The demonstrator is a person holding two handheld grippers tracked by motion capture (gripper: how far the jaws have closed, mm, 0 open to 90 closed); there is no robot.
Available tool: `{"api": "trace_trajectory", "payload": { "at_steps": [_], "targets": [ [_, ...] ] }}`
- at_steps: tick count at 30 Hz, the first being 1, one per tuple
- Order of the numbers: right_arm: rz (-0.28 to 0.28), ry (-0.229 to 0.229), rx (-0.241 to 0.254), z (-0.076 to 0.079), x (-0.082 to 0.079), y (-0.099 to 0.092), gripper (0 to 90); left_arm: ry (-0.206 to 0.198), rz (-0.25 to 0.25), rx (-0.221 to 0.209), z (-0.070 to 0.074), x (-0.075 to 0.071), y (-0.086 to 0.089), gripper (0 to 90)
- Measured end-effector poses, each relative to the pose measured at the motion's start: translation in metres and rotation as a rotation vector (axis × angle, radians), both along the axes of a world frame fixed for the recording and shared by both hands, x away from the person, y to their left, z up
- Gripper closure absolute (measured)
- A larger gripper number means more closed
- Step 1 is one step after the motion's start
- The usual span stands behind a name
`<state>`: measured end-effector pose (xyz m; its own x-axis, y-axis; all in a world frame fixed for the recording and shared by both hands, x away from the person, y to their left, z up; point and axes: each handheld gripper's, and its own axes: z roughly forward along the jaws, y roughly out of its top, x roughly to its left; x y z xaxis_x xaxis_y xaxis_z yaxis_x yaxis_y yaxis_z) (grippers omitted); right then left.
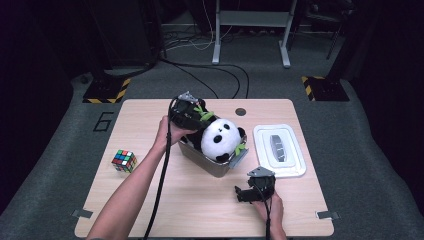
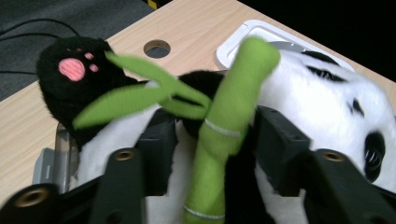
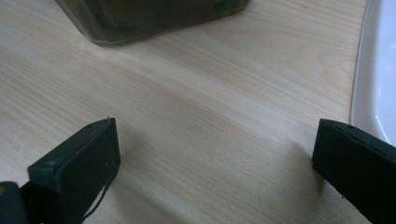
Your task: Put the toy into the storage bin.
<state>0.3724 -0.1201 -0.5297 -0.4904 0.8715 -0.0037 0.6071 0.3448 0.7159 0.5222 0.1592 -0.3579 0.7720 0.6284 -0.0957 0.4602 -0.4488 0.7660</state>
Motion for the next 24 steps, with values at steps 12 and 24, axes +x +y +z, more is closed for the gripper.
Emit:
{"api": "trace_trajectory", "payload": {
  "at_steps": [12,24],
  "targets": [
    [0.000,0.000,-0.001,0.000,0.000,0.000,0.3,-0.017,0.047,-0.069,0.022,-0.007,0.006,23.6],
    [-0.001,0.002,0.000,0.000,0.000,0.000,0.3,0.014,0.057,-0.018,0.008,-0.002,-0.020,18.0]
  ]
}}
